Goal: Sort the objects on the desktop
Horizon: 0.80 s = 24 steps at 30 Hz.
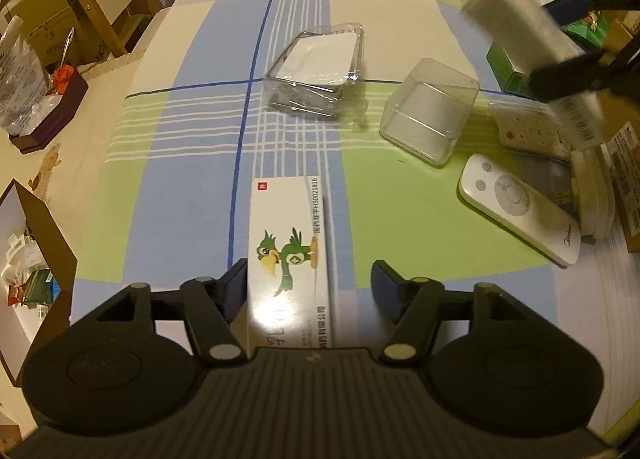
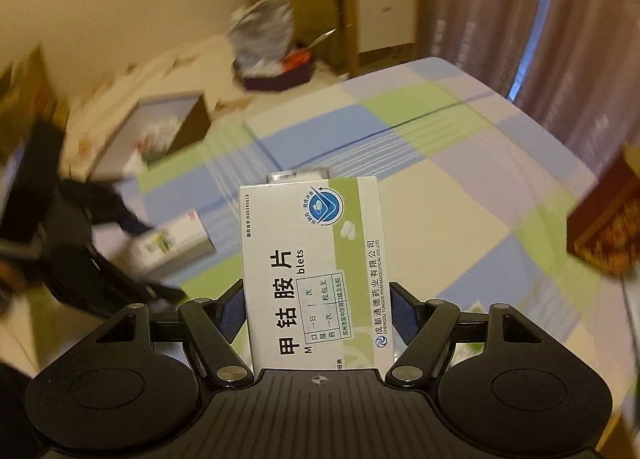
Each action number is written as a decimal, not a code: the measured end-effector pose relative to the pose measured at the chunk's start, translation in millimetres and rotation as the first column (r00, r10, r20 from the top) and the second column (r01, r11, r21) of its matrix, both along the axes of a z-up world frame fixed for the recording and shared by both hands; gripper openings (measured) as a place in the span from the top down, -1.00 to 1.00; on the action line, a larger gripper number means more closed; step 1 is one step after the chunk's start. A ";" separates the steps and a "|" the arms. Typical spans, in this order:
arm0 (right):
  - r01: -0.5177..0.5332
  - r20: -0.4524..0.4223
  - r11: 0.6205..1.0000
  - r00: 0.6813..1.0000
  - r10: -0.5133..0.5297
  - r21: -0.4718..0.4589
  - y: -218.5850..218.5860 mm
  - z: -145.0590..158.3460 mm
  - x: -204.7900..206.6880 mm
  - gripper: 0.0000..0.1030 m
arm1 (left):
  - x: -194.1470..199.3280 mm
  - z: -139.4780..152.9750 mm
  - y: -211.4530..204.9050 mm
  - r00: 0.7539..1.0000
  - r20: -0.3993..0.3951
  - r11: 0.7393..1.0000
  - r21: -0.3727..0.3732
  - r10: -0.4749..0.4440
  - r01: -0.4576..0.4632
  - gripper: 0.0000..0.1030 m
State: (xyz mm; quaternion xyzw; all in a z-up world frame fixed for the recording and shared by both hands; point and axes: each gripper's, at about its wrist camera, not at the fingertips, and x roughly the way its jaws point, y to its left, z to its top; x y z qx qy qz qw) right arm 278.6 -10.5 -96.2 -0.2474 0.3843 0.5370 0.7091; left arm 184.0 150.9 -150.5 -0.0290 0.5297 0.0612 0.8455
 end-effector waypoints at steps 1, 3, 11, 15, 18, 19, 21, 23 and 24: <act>0.027 -0.023 1.000 0.999 -0.027 0.014 -4.4 4.6 -0.1 -0.38 | -0.1 -0.1 -0.2 1.000 0.002 1.000 0.000 -0.001 0.001 -0.26; 0.083 -0.074 0.995 0.994 -0.079 0.049 -15.4 14.5 -0.6 -0.38 | -0.9 -0.1 -0.3 1.000 0.008 1.000 -0.002 -0.006 0.006 -0.24; 0.282 -0.225 0.943 0.944 -0.240 0.176 -67.1 60.4 -6.7 -0.38 | -9.9 5.3 3.0 1.000 0.006 1.000 -0.020 -0.006 0.006 0.36; 0.361 -0.248 0.907 0.919 -0.306 0.216 -96.7 79.5 -9.9 -0.38 | -21.4 10.4 3.6 1.000 -0.007 0.999 -0.050 0.017 -0.017 0.36; 0.427 -0.276 0.872 0.891 -0.361 0.239 -120.6 90.7 -9.1 -0.38 | -29.7 19.1 -0.4 1.000 0.002 0.998 -0.052 0.020 -0.020 0.36; 0.447 -0.282 0.861 0.882 -0.378 0.245 -127.8 93.6 -8.3 -0.38 | -32.0 22.4 -1.9 1.000 0.007 0.998 -0.054 0.021 -0.020 0.36; 0.484 -0.290 0.839 0.863 -0.413 0.247 -142.3 98.4 -7.2 -0.38 | -34.6 30.6 -6.2 1.000 0.021 0.998 -0.058 0.019 -0.017 0.36; 0.519 -0.295 0.819 0.844 -0.447 0.245 -157.6 102.4 -6.5 -0.38 | -35.4 41.3 -12.0 0.999 0.043 0.998 -0.059 0.014 -0.011 0.36; 0.536 -0.297 0.808 0.835 -0.464 0.243 -166.2 102.8 -6.9 -0.38 | -34.9 46.6 -15.2 0.998 0.054 0.998 -0.061 0.009 -0.006 0.36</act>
